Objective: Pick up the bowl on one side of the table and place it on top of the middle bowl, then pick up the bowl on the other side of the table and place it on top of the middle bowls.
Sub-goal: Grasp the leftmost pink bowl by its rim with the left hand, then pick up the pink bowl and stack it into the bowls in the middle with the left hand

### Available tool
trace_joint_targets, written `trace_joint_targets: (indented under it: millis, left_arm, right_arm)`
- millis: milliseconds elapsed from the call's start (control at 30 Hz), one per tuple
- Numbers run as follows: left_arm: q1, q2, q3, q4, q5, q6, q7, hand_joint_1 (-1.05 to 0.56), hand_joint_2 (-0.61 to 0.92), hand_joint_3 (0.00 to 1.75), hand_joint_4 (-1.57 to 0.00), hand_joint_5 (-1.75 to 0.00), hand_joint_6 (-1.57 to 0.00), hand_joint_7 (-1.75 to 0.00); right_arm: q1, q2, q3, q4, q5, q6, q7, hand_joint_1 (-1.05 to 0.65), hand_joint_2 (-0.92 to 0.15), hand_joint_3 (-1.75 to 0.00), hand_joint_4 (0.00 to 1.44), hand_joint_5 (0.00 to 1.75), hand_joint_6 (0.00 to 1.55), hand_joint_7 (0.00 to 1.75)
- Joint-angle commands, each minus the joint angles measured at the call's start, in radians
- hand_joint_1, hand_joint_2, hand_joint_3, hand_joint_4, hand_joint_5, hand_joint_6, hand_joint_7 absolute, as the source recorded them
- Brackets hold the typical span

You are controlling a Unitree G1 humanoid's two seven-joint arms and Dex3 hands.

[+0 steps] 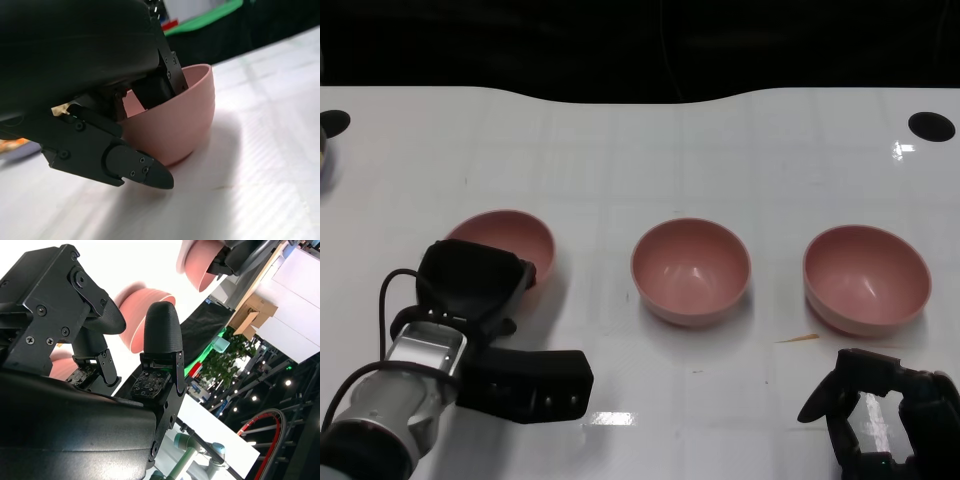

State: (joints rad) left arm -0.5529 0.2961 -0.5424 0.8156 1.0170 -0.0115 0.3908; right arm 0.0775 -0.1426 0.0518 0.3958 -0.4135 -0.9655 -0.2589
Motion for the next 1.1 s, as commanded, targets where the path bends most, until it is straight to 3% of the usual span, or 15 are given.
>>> trace_joint_targets:
  millis: [33,167,200,233,267,400,433,467,567,767,867,933,1100]
  left_arm:
    - [-0.031,0.02,-0.017,0.015,0.001,-0.014,0.074,-0.35,0.86,0.01,-0.75,-1.74,-1.22,-0.01]
    - [-0.039,0.027,-0.035,0.009,0.004,-0.018,0.119,-0.32,0.9,0.03,-0.74,-1.75,-1.33,-0.08]
    - [-0.041,0.029,-0.038,0.004,0.005,-0.015,0.129,-0.3,0.91,0.02,-0.74,-1.75,-1.21,-0.36]
    - [-0.042,0.032,-0.04,-0.005,0.006,-0.013,0.134,-0.28,0.92,0.02,-0.75,-1.75,-1.01,-0.77]
    - [-0.043,0.035,-0.041,-0.014,0.004,-0.015,0.142,-0.27,0.92,0.02,-0.75,-1.75,-0.9,-0.91]
    - [-0.038,0.053,-0.03,-0.069,-0.016,-0.068,0.196,-0.25,0.89,0.01,-0.79,-1.75,-1.03,-0.64]
    - [-0.037,0.055,-0.026,-0.086,-0.023,-0.085,0.201,-0.25,0.9,0.01,-0.8,-1.75,-1.02,-0.7]
    - [-0.036,0.056,-0.022,-0.103,-0.03,-0.103,0.203,-0.25,0.9,0.1,-0.82,-1.75,-0.92,-1.03]
    - [-0.037,0.049,-0.015,-0.153,-0.059,-0.155,0.195,-0.23,0.89,0.15,-0.85,-1.75,-0.85,-1.28]
    - [-0.049,0.022,-0.019,-0.21,-0.075,-0.206,0.165,-0.23,0.85,0.21,-0.86,-1.75,-0.86,-1.26]
    - [-0.07,-0.003,-0.025,-0.203,-0.081,-0.241,0.161,-0.22,0.83,0.2,-0.86,-1.75,-0.72,-1.64]
    - [-0.083,-0.017,-0.03,-0.198,-0.085,-0.256,0.149,-0.22,0.81,0.18,-0.87,-1.75,-0.7,-1.7]
    - [-0.117,-0.056,-0.041,-0.179,-0.102,-0.298,0.116,-0.19,0.8,0.25,-0.87,-1.75,-0.77,-1.58]
  right_arm:
    - [0.0,-0.008,-0.006,-0.003,-0.011,-0.008,-0.018,0.06,-0.18,-1.56,0.84,1.57,0.88,1.2]
    - [-0.003,-0.007,-0.002,0.004,0.008,-0.009,-0.007,0.07,-0.18,-1.56,0.84,1.58,0.88,1.2]
    - [-0.004,-0.007,-0.002,0.007,0.008,-0.01,-0.008,0.07,-0.18,-1.56,0.84,1.58,0.88,1.2]
    - [-0.006,-0.007,-0.003,0.01,0.006,-0.012,-0.011,0.07,-0.18,-1.56,0.84,1.58,0.88,1.2]
    - [-0.008,-0.007,-0.002,0.013,0.006,-0.015,-0.012,0.07,-0.17,-1.56,0.84,1.58,0.88,1.2]
    - [-0.006,-0.006,-0.001,0.011,0.008,-0.013,-0.009,0.08,-0.17,-1.56,0.84,1.58,0.88,1.19]
    - [-0.006,-0.007,0.0,0.011,0.008,-0.014,-0.008,0.09,-0.17,-1.56,0.84,1.58,0.88,1.19]
    - [-0.006,-0.008,0.0,0.011,0.007,-0.013,-0.008,0.09,-0.17,-1.56,0.83,1.58,0.88,1.19]
    - [-0.005,-0.008,0.0,0.008,0.003,-0.012,-0.009,0.08,-0.17,-1.57,0.83,1.58,0.88,1.2]
    - [-0.01,-0.008,0.002,0.019,0.01,-0.013,-0.006,0.09,-0.17,-1.57,0.84,1.58,0.89,1.2]
    - [-0.009,-0.008,0.002,0.015,-0.004,-0.007,-0.01,0.09,-0.17,-1.57,0.85,1.59,0.89,1.19]
    - [-0.01,-0.009,0.001,0.014,-0.014,-0.008,-0.015,0.08,-0.17,-1.57,0.84,1.59,0.89,1.19]
    - [-0.012,-0.009,0.003,0.017,-0.022,-0.01,-0.022,0.08,-0.15,-1.58,0.84,1.59,0.89,1.19]
